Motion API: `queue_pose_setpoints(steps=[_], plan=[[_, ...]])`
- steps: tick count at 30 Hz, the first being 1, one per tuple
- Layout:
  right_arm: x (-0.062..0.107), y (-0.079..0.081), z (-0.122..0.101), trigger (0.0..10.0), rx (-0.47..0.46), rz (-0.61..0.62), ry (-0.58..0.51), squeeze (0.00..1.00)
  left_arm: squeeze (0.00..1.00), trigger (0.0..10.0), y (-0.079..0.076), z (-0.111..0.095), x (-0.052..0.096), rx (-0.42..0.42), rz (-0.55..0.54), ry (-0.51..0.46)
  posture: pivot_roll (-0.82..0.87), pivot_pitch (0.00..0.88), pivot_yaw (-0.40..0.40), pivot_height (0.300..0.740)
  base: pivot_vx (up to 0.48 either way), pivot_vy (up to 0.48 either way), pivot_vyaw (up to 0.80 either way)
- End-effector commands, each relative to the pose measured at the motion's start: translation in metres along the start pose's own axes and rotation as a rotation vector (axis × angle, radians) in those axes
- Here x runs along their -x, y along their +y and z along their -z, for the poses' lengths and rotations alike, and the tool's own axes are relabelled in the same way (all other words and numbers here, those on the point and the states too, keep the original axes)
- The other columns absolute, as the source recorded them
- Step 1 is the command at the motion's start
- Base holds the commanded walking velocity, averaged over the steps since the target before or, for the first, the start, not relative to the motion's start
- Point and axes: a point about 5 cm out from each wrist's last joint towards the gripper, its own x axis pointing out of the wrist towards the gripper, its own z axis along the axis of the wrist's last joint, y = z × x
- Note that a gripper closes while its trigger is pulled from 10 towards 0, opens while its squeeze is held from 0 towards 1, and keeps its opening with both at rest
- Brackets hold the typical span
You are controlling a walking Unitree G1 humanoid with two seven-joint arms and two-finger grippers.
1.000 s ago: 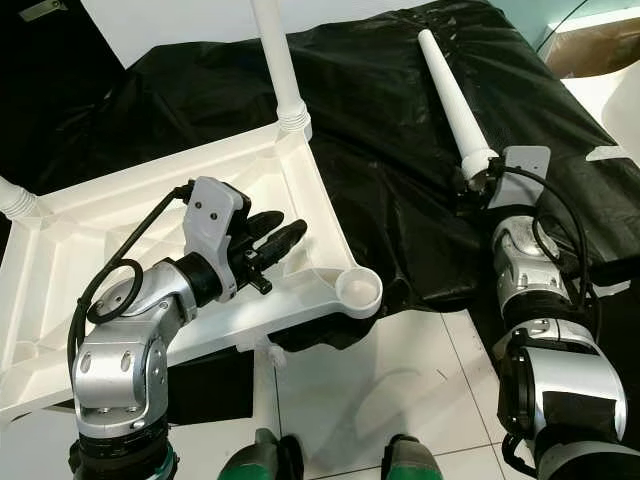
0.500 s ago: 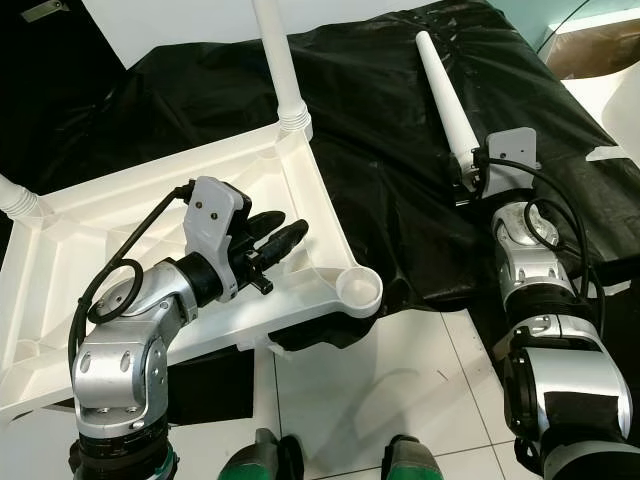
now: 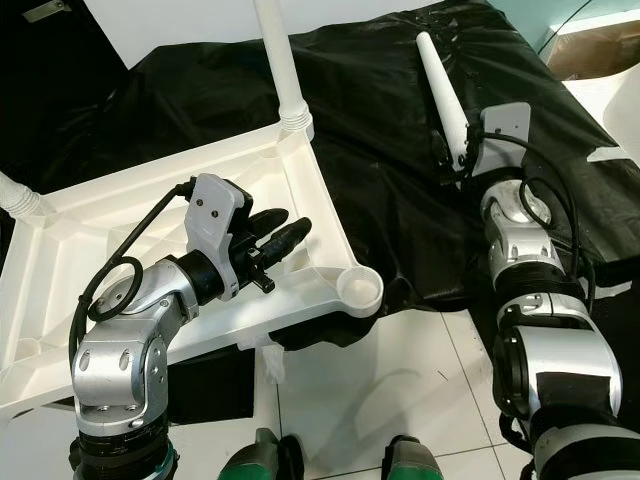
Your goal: Building children table
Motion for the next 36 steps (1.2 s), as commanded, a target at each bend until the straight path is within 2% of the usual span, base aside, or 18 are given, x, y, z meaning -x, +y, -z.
queue_pose_setpoints(steps=[1,6,25,36], plan=[[-0.001,0.008,0.006,10.0,-0.031,-0.014,0.029,0.00,0.00,10.0,0.007,-0.001,0.005,-0.007,-0.148,0.001,0.10,0.157,0.122,0.740,0.000,0.000,0.00],[0.003,0.011,0.018,10.0,-0.024,-0.011,0.074,0.00,0.00,10.0,0.007,-0.001,0.006,-0.008,-0.152,0.002,0.11,0.161,0.121,0.740,0.000,0.000,0.00],[0.022,-0.004,0.043,10.0,0.021,0.077,0.161,0.00,0.00,10.0,0.004,0.000,0.008,0.002,-0.135,0.008,0.10,0.183,0.133,0.740,0.000,0.000,0.00],[0.022,-0.005,0.043,10.0,0.023,0.080,0.162,0.00,0.00,10.0,0.003,0.000,0.007,0.007,-0.128,0.012,0.10,0.185,0.134,0.740,0.000,0.000,0.00]])
